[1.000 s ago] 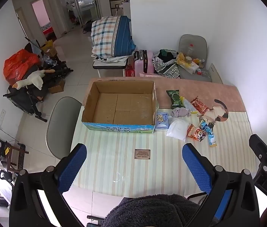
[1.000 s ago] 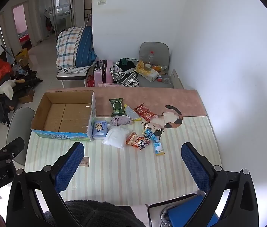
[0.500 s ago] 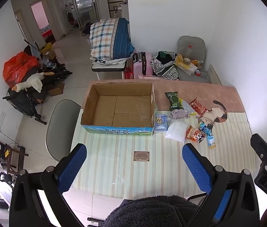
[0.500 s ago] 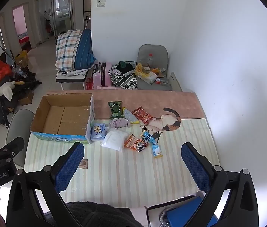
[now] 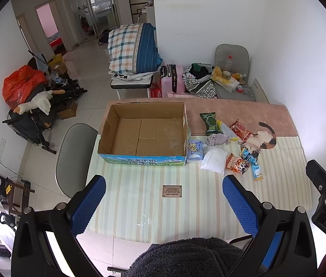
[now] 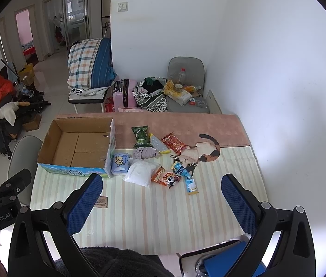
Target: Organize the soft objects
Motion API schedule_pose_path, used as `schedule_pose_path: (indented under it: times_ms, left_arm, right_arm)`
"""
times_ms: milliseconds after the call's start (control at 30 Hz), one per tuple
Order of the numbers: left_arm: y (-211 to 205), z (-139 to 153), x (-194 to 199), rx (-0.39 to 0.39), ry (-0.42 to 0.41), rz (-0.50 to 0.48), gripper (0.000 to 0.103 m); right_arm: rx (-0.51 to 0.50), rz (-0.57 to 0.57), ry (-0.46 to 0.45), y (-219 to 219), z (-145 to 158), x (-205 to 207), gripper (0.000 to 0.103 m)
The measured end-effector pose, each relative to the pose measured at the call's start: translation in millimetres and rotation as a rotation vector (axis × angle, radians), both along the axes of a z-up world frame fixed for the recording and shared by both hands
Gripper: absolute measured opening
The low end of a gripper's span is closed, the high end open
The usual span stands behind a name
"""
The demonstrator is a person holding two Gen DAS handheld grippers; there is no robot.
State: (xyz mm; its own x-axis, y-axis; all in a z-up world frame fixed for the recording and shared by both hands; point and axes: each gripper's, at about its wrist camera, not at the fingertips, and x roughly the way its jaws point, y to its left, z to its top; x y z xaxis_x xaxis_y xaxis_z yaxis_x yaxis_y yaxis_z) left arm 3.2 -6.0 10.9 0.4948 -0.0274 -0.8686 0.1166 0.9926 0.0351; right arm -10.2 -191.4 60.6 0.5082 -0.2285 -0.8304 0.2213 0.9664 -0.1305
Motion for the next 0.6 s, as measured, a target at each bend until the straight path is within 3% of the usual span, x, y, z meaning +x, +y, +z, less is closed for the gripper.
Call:
schedule_pose_path:
  times_ms: [600]
  left_arm:
    - [-0.8, 1.0, -1.2, 0.0, -0.005, 0.0, 0.103]
  right_arm:
    - [0.006, -0.002, -0.012, 2.8, 1.3, -1.8, 0.103]
